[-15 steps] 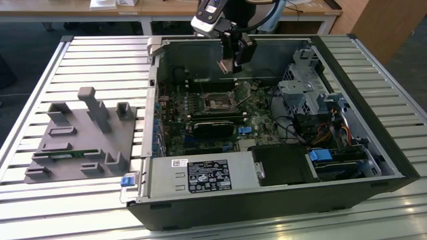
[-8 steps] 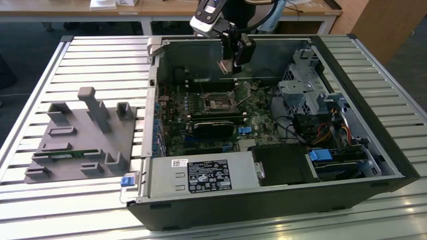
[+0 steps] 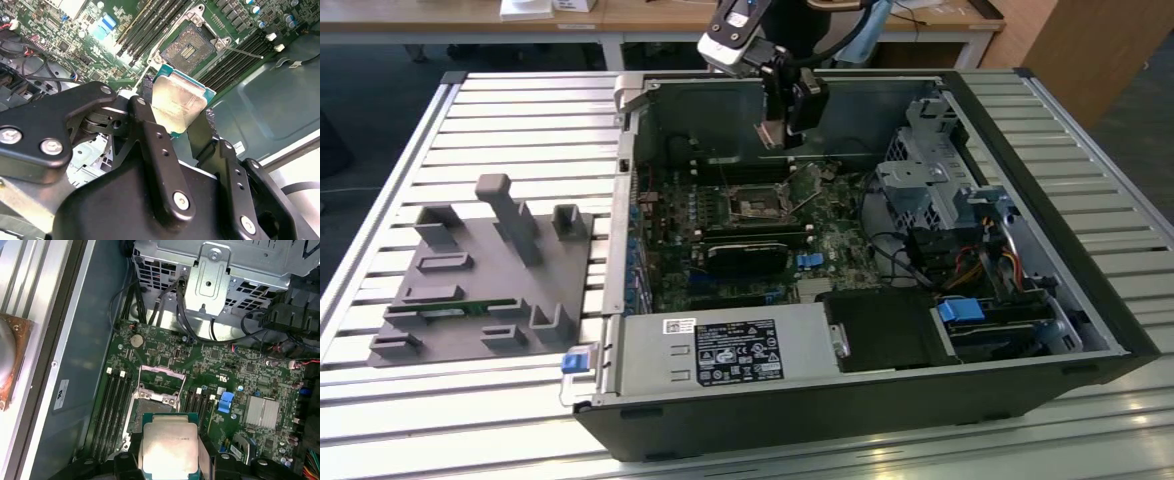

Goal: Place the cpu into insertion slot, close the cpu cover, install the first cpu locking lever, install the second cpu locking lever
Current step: 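Place the cpu into insertion slot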

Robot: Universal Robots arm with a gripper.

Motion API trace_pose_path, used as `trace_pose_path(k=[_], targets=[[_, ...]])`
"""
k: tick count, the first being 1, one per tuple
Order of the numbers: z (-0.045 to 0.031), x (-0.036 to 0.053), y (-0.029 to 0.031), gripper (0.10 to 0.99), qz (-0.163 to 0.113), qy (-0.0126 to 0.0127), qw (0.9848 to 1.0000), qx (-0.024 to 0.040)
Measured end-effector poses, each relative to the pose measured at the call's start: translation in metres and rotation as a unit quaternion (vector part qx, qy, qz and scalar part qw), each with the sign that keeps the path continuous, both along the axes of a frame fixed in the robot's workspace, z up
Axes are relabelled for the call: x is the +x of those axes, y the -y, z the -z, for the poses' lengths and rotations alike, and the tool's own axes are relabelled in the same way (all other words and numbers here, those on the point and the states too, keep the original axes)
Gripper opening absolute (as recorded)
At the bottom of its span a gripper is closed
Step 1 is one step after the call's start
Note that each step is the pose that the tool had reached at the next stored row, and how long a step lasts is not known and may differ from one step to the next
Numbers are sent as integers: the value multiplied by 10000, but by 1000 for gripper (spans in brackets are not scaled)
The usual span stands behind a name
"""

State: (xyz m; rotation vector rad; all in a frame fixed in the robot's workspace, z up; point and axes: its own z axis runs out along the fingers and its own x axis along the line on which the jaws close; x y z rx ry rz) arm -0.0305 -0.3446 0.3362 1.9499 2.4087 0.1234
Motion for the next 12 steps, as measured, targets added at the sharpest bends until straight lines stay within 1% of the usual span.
trace_pose_path(k=[12], targets=[[21,-2,0,529,183,0,9998,0]])
